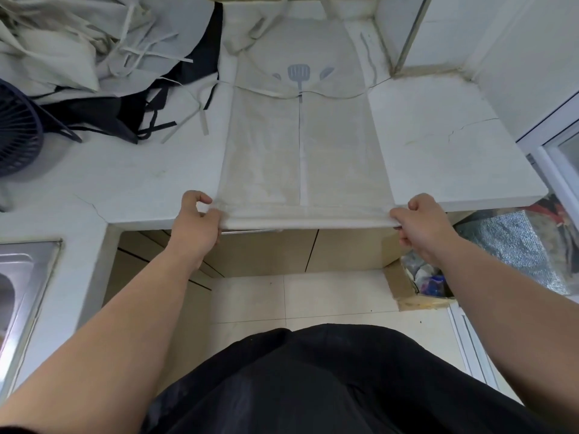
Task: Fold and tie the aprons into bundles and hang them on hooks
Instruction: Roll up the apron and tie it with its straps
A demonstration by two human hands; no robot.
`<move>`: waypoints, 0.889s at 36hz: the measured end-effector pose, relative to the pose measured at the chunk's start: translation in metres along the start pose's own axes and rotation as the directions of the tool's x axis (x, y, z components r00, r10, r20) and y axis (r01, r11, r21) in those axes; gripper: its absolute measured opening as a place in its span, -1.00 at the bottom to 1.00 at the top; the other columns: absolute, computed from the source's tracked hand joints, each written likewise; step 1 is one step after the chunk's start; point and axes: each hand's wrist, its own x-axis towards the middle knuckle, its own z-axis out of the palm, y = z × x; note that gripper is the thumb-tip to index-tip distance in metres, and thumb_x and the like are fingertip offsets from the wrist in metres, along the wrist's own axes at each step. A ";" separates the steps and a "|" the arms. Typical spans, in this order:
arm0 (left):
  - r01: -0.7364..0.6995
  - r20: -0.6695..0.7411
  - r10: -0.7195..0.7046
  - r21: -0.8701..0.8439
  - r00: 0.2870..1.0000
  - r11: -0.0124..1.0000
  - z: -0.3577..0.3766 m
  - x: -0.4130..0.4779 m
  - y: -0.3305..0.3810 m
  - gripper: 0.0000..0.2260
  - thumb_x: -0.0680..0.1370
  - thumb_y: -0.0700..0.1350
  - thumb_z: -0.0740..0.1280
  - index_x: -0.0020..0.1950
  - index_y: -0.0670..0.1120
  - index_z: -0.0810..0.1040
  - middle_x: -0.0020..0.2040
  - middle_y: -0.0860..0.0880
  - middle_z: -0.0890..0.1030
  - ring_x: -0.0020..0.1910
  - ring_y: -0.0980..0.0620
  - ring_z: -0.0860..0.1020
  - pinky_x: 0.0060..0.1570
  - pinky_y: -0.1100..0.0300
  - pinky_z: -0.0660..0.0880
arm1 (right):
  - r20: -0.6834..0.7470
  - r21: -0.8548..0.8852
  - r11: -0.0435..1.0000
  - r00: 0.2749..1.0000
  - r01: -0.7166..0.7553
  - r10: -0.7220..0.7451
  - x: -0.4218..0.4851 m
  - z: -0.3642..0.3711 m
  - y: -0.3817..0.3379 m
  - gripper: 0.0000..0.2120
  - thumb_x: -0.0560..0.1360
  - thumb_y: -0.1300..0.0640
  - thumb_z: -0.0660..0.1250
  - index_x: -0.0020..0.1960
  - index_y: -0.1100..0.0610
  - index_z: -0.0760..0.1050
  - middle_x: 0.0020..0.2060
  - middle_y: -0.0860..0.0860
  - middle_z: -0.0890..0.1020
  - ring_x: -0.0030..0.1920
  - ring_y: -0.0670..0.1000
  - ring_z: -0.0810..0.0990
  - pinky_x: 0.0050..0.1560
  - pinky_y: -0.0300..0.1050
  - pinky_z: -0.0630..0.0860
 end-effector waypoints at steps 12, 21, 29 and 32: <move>0.366 0.326 -0.252 -0.361 0.911 0.858 -0.025 0.016 0.018 -0.62 0.47 -0.36 -0.03 -0.11 -0.29 0.60 -0.38 -0.09 0.51 -0.39 0.04 0.43 -0.47 0.31 0.49 | 0.360 0.241 0.948 0.927 -0.206 0.110 0.004 -0.011 -0.015 -0.84 0.33 0.27 0.36 -0.15 0.12 0.41 -0.29 0.03 0.37 -0.30 -0.03 0.37 -0.07 -0.03 0.54; 0.178 0.331 -0.140 -0.087 0.933 0.980 -0.025 0.025 0.008 -0.96 0.54 -0.19 0.37 -0.03 -0.11 0.60 -0.17 -0.01 0.58 -0.23 0.08 0.48 -0.30 0.32 0.44 | 0.143 -0.154 0.982 0.986 0.107 -0.085 0.012 -0.008 -0.013 -0.82 0.52 0.12 0.33 -0.12 0.24 0.56 -0.20 0.15 0.59 -0.26 0.03 0.45 -0.25 -0.14 0.38; -0.159 0.031 0.157 0.073 0.987 0.985 -0.012 0.030 0.010 -0.73 0.61 -0.02 0.26 -0.05 -0.24 0.53 -0.24 -0.03 0.49 -0.27 0.03 0.41 -0.27 0.22 0.32 | 0.046 -0.334 0.932 0.990 0.141 -0.133 0.024 -0.003 -0.015 -0.58 0.57 0.01 0.26 -0.35 0.15 0.19 -0.40 0.06 0.29 -0.34 0.04 0.27 -0.35 -0.07 0.17; -0.174 0.014 0.174 0.114 0.985 0.978 -0.008 0.035 0.009 -0.67 0.62 0.01 0.22 -0.10 -0.28 0.40 -0.24 -0.09 0.41 -0.26 -0.01 0.35 -0.26 0.13 0.27 | 0.043 -0.318 0.936 0.989 0.149 -0.143 0.026 -0.001 -0.016 -0.58 0.58 0.04 0.24 -0.36 0.13 0.16 -0.42 0.05 0.26 -0.37 0.03 0.24 -0.36 -0.07 0.14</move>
